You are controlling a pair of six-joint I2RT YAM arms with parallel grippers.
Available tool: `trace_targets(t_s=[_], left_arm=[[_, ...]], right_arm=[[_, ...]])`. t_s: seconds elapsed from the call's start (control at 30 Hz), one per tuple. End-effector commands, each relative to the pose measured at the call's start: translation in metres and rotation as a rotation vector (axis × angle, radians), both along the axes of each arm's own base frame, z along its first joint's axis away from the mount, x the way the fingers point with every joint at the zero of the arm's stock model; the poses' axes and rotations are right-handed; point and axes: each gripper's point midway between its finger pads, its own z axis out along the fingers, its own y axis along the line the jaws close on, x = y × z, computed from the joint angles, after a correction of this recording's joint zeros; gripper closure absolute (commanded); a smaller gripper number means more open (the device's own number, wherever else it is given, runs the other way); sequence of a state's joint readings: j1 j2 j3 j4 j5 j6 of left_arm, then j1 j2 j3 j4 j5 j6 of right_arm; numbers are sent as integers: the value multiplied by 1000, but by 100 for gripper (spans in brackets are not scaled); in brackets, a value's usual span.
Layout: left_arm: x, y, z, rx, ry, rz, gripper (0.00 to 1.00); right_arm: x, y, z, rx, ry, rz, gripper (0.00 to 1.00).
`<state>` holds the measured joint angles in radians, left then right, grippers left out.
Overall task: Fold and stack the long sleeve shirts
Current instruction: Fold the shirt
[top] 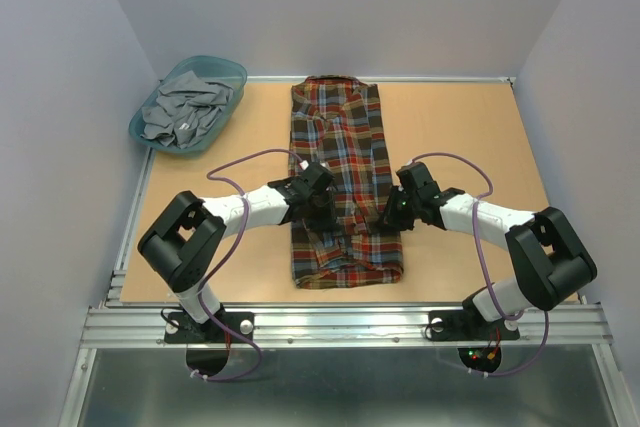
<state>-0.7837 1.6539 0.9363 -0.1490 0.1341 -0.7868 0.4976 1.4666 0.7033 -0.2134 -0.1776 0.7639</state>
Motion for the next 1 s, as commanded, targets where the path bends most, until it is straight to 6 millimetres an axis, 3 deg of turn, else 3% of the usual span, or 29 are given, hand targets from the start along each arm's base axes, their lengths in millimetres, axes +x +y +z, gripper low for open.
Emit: trace_targets(t_s=[0.0, 0.1, 0.27, 0.43, 0.6, 0.8, 0.97], left_arm=[[1, -12, 13, -38, -4, -16, 68], [-1, -13, 11, -33, 2, -19, 79], [-1, -15, 19, -47, -10, -28, 100], [-3, -10, 38, -49, -28, -25, 100], [-16, -6, 43, -53, 2, -48, 100], [-32, -3, 38, -54, 42, -68, 100], [-43, 3, 20, -24, 79, -70, 98]], right_arm=[[11, 5, 8, 26, -48, 4, 89], [11, 7, 11, 37, -53, 11, 99], [11, 11, 23, 64, -77, 30, 99], [-1, 16, 46, 132, -83, 48, 99], [-17, 7, 55, 122, -57, 36, 99], [-36, -1, 43, 110, -1, 42, 99], [-42, -6, 29, 77, 26, 44, 99]])
